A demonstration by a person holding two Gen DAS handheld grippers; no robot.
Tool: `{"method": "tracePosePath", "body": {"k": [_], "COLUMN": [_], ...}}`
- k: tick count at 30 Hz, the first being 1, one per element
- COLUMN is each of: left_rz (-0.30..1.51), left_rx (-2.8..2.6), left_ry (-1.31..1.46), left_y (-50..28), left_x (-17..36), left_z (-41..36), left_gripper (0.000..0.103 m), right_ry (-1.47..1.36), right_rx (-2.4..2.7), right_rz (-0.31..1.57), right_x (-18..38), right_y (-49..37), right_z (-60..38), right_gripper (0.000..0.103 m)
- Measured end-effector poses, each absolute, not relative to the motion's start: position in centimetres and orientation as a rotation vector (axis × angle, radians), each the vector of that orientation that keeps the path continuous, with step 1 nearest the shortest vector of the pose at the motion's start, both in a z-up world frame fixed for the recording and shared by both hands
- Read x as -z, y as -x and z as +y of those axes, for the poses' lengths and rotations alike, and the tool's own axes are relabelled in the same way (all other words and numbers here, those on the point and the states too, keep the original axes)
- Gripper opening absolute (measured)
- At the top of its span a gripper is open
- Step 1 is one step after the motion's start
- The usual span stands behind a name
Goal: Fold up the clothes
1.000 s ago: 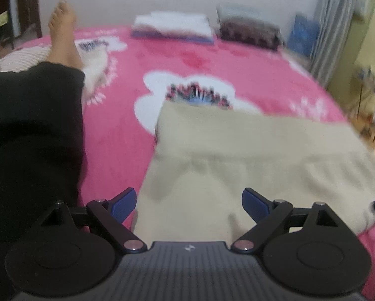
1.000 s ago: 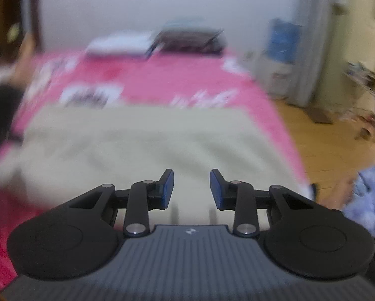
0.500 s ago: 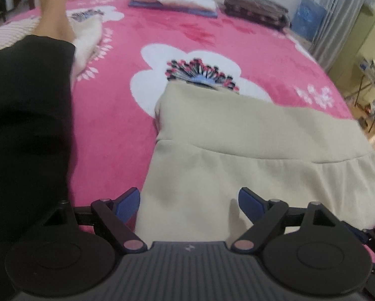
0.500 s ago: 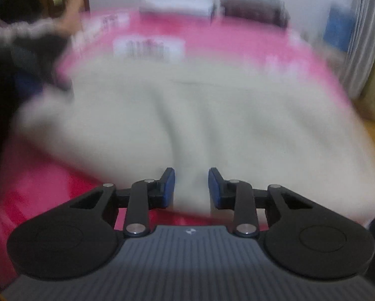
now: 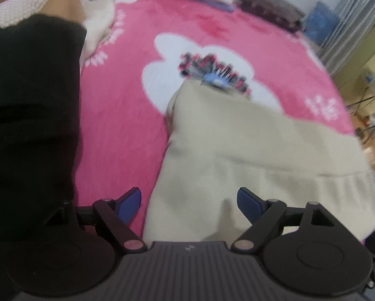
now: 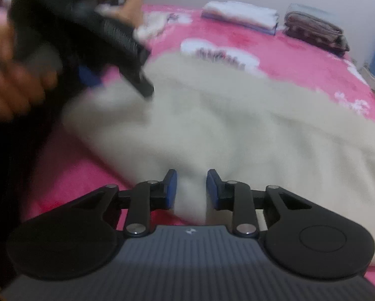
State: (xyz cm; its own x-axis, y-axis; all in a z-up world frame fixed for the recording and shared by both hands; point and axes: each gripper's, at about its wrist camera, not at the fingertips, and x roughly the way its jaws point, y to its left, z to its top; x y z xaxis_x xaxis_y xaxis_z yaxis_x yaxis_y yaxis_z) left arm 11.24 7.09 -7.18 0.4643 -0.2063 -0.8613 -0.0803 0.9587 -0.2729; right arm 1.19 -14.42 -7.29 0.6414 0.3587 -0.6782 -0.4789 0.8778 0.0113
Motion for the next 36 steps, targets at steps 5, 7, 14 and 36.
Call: {"method": "tracePosePath", "body": {"k": [5, 7, 14, 36], "left_rz": [1.042, 1.005, 0.953, 0.957], "left_rx": [0.159, 0.187, 0.202, 0.068], "left_ry": [0.341, 0.332, 0.291, 0.098], "left_y": [-11.3, -10.8, -9.9, -7.8], "left_x": [3.7, 1.9, -0.5, 5.1], "left_z": [7.7, 7.9, 7.9, 0.5], "left_gripper": [0.085, 0.085, 0.086, 0.086], "right_ry": [0.236, 0.231, 0.257, 0.205], "right_rx": [-0.585, -0.611, -0.696, -0.544], "right_rz": [0.665, 0.72, 0.577, 0.613], "right_x": [8.5, 11.3, 6.6, 7.9], "right_y": [-1.3, -2.1, -0.8, 3.3], "right_z": [-11.2, -10.6, -8.0, -14.4], "right_gripper": [0.025, 0.025, 0.021, 0.019]}}
